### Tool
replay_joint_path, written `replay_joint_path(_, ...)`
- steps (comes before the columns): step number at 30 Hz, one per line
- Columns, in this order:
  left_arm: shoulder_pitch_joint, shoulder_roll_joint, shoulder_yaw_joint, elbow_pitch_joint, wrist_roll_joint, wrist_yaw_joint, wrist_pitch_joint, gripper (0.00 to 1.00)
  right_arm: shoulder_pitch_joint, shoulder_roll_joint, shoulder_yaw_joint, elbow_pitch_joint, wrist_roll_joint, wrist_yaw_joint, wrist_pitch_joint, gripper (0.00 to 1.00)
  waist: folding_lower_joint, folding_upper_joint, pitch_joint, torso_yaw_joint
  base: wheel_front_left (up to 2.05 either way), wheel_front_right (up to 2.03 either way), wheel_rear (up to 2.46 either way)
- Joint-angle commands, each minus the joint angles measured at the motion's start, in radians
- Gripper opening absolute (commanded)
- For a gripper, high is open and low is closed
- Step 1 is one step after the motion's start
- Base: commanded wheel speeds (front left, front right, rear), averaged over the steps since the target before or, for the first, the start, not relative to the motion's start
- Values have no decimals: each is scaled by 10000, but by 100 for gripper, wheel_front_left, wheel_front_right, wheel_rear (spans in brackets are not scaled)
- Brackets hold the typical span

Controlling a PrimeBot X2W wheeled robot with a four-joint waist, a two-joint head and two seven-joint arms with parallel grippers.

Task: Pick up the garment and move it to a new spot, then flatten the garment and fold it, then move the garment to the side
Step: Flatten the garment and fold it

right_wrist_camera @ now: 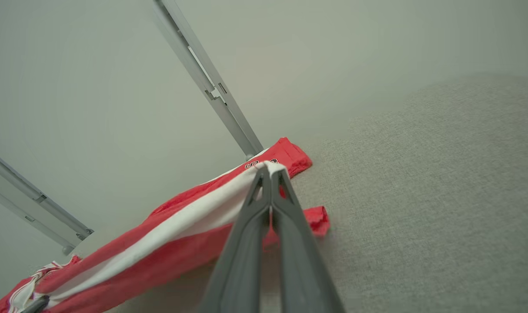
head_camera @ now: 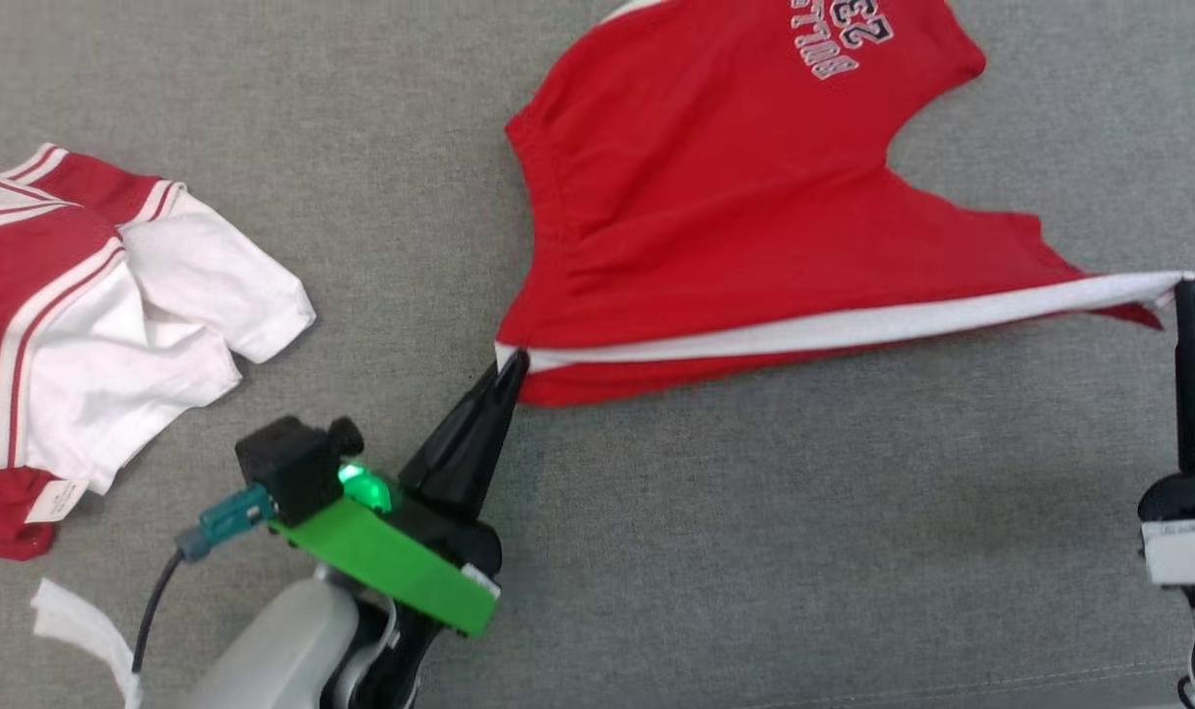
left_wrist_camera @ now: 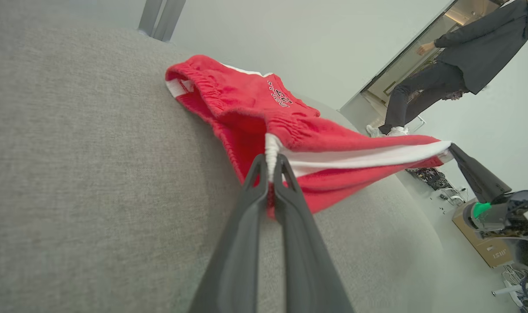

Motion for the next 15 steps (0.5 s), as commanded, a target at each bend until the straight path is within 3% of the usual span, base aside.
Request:
replay_joint_path(1,684,-78,285,-113,268,-28,-29,0,504,53,-36,-208,-186,1,-29,0,0,0,-947,-26,0,0,0)
replay_joint_path(9,2975,-195,1429,-1164,1285,-27,-30,0,2190,-72,-364,-1311,-837,-6,-30,0,0,0,-1473,52,0,0,0)
replay_joint_path(15,2307,-320,1229,-1220,1211,-27,-30,0,1684,-604,-439,-811,-1641,-6,-30,0,0,0,-1174,478,0,0,0)
